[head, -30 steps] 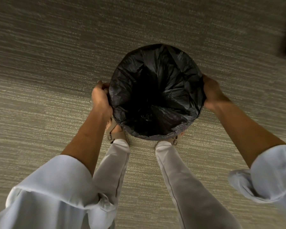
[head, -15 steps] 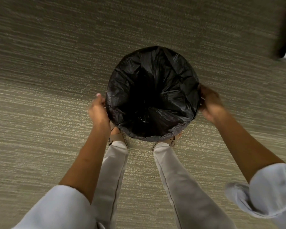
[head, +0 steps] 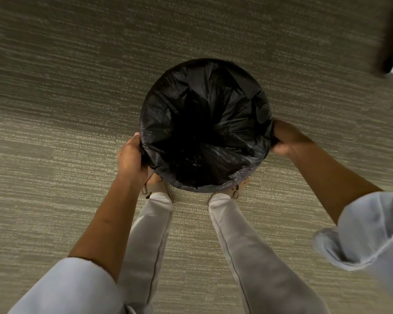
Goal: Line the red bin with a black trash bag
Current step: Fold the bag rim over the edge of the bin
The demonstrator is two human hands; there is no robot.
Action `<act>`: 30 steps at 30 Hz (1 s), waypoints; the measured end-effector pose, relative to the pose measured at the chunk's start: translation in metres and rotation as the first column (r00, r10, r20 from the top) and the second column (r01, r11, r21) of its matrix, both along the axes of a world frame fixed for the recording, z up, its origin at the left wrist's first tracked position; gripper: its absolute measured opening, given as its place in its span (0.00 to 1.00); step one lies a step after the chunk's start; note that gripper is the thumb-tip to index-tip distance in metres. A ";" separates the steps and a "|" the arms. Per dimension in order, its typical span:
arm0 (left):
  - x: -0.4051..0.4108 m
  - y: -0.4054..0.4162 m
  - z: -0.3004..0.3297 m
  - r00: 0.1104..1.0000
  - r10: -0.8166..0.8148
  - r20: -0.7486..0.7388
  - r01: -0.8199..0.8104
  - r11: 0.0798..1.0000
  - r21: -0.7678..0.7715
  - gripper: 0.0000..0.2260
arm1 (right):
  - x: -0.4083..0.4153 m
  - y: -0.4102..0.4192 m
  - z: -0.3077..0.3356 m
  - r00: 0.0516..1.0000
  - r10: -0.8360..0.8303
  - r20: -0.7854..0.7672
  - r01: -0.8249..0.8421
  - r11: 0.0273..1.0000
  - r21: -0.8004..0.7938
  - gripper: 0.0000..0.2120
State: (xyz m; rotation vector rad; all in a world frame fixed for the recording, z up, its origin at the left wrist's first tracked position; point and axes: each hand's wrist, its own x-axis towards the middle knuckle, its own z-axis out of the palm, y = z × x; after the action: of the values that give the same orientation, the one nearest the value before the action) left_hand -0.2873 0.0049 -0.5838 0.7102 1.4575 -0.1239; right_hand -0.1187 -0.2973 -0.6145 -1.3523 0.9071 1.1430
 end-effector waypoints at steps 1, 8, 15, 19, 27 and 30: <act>0.000 0.000 -0.001 1.000 0.002 -0.011 -0.002 1.000 0.001 0.07 | -0.001 -0.001 -0.001 1.000 -0.018 0.019 0.018 1.000 -0.004 0.13; -0.004 -0.007 0.007 0.999 0.042 0.003 -0.042 0.997 0.068 0.09 | -0.019 -0.007 0.011 0.956 0.014 0.294 0.053 0.975 -0.217 0.17; 0.000 -0.018 0.008 0.995 0.086 0.042 -0.085 0.996 -0.016 0.15 | -0.020 -0.003 0.023 0.926 0.066 0.371 0.011 0.979 -0.202 0.14; 0.002 -0.011 0.003 0.995 0.050 0.082 -0.046 0.998 -0.047 0.14 | -0.011 0.005 0.020 0.946 -0.021 0.324 0.080 0.983 -0.168 0.16; -0.002 -0.004 0.002 0.970 0.232 0.076 -0.220 0.966 -0.137 0.15 | -0.012 0.011 0.025 0.966 0.041 0.256 0.011 0.980 -0.199 0.20; 0.001 -0.002 0.006 0.957 0.285 0.048 -0.276 0.950 -0.146 0.12 | -0.008 0.013 0.032 0.963 0.043 0.265 0.023 0.971 -0.239 0.22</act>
State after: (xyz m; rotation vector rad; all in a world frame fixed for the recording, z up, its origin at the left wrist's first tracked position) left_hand -0.2862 0.0025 -0.5782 0.3852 1.4534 0.0196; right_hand -0.1264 -0.2846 -0.5829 -1.6652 0.8588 0.8487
